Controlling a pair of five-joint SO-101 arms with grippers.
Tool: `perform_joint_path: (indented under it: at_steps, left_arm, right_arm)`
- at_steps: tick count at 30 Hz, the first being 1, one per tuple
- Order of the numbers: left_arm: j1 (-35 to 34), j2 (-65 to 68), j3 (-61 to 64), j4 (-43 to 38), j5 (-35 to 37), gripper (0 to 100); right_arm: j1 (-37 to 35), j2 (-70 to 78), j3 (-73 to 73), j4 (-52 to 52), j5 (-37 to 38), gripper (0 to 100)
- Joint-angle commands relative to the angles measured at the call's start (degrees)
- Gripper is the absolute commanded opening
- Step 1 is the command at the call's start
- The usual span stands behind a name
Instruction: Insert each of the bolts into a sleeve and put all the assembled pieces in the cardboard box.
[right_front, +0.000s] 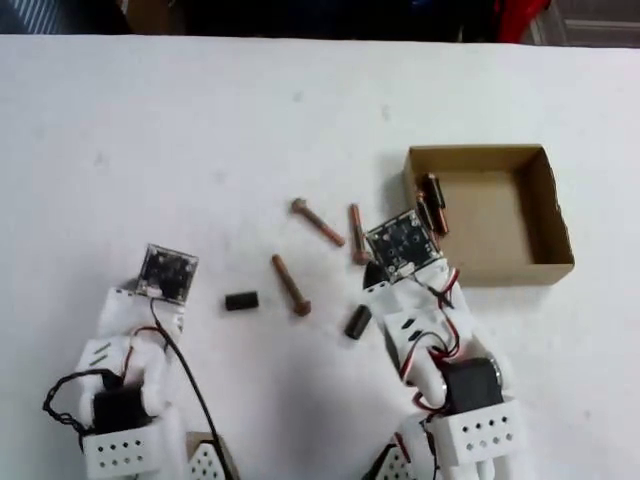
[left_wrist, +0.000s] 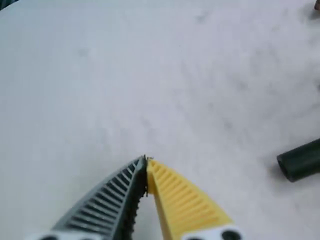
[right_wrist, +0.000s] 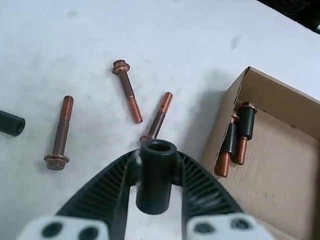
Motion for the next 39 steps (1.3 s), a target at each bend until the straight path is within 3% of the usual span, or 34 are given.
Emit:
perform_joint_path:
  at_steps: [1,8,14,20,27,39]
  left_arm:
    - [-0.31,-0.48,-0.44,-1.93,-1.05,2]
    - [-0.22,-0.40,-9.85,0.70,-1.67,2]
    - [-0.22,-0.31,-16.26,5.10,-8.35,2]
    - [1.36,1.80,-19.87,7.12,-8.26,2]
    - [8.22,23.69,-32.35,7.03,-3.96,2]
    - [18.42,56.75,-49.85,7.03,-4.31,2]
  right_arm:
    - [0.57,-1.01,0.62,-3.03,-0.53,1.7]
    - [0.57,-1.01,3.43,-4.79,-0.53,1.7]
    - [0.57,-1.10,4.66,-4.79,-0.53,1.7]
    - [0.22,-1.10,4.66,-4.09,-0.62,1.7]
    - [0.13,-1.10,3.43,-4.00,-3.08,1.7]
    - [-1.63,-1.10,-5.27,3.03,-3.43,1.7]
